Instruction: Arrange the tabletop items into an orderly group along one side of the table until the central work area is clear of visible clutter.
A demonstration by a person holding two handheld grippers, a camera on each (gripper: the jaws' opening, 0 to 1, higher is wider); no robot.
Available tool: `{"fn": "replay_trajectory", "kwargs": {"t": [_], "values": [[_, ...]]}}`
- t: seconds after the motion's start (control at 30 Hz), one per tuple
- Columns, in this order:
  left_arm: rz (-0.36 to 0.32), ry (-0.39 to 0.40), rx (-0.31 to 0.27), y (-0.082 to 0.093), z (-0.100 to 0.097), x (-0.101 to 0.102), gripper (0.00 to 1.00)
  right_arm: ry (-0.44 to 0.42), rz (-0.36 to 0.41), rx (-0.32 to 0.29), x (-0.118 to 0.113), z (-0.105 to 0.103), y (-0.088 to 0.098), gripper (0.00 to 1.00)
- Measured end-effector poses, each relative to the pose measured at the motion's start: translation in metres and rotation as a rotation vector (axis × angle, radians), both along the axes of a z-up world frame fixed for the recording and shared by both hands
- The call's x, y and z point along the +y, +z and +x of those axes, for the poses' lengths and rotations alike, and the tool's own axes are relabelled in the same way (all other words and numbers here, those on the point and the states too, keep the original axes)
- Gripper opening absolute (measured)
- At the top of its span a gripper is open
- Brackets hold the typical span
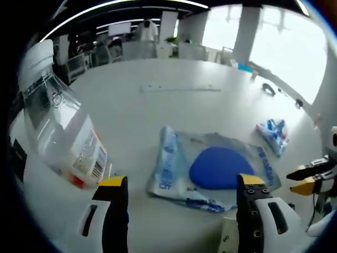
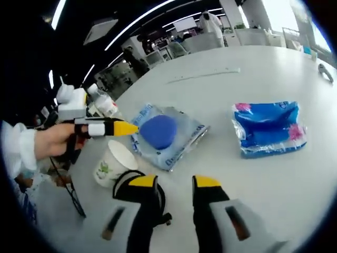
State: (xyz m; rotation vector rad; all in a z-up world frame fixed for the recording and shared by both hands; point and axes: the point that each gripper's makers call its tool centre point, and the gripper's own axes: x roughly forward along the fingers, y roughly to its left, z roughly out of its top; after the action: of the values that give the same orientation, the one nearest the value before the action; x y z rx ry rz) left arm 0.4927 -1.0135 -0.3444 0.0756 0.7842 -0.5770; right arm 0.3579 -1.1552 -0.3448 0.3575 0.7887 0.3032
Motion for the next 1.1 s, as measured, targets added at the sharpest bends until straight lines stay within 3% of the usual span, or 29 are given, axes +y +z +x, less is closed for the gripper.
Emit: {"fn": "replay_trajectory", "kwargs": {"t": [0.47, 0.8, 1.1], "values": [[-0.025, 0.030, 0.028, -0.016, 0.007, -0.001, 0.73, -0.033, 0.065, 0.029, 0.008, 0.012, -0.010, 0.21], [0.023, 0.036, -0.008, -0.020, 0.012, 0.006, 0.60, -0.063, 0.089, 0.045, 0.007, 0.017, -0.015, 0.13], [-0.005, 0.048, 0.009, -0.018, 0.007, 0.004, 0.42, -0.070, 0.101, 0.045, 0.010, 0.026, -0.015, 0.02]]}}
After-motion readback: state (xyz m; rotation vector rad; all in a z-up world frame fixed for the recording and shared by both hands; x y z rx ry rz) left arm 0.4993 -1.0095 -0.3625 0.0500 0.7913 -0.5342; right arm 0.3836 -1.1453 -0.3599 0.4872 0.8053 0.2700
